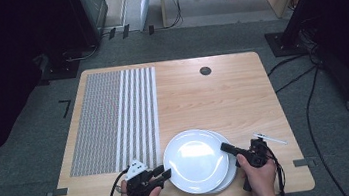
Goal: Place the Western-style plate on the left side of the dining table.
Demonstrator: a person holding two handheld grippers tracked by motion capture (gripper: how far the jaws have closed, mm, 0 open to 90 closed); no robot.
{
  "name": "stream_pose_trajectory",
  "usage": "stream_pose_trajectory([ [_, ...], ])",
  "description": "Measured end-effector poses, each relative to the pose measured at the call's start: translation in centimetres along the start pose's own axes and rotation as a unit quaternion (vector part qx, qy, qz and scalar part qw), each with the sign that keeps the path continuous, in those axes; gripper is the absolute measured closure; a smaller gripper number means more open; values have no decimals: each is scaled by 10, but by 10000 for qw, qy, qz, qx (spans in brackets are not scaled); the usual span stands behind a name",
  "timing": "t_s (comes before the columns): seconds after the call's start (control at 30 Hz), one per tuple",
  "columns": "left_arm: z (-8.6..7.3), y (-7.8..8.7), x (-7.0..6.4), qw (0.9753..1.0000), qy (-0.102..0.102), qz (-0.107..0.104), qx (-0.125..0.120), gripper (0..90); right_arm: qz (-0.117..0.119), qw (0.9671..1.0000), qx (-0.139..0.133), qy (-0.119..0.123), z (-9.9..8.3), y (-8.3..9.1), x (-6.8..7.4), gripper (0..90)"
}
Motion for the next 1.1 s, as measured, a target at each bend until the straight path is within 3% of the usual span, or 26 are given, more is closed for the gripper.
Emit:
stream_pose_trajectory([
  [0.2, 1, -3, -2, 10000, 35, -27, 43, 621, 23, 10000, -24, 44, -1, 0, 0, 872],
  [0.37, 1, -1, 1, 9997, 192, -114, 51, 657, 73, 9999, -63, 37, -2, 3, 1, 876],
  [0.53, 2, 1, -1, 9998, 214, -20, 37, 665, 248, 9994, -63, -250, -2, 5, 2, 885],
  [0.73, 4, 5, 1, 9995, 307, -19, -55, 676, 186, 9993, -62, -331, -5, 5, 5, 884],
  [0.83, 6, 8, 2, 9993, 342, -102, -139, 686, 237, 9989, -77, -405, -5, 5, 6, 884],
  [1.1, 15, 14, 3, 9992, 365, -41, -161, 687, 382, 9982, -124, -450, 1, 8, 17, 885],
])
Point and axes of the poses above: each handheld gripper's, and its own axes: y roughly backward along the jaws, z roughly out of its top, x roughly to its left, the point moved 1 cm from there along -y, roughly forward along the jaws, and after that the axes turned 8 degrees about -y, right-handed, at the moved point
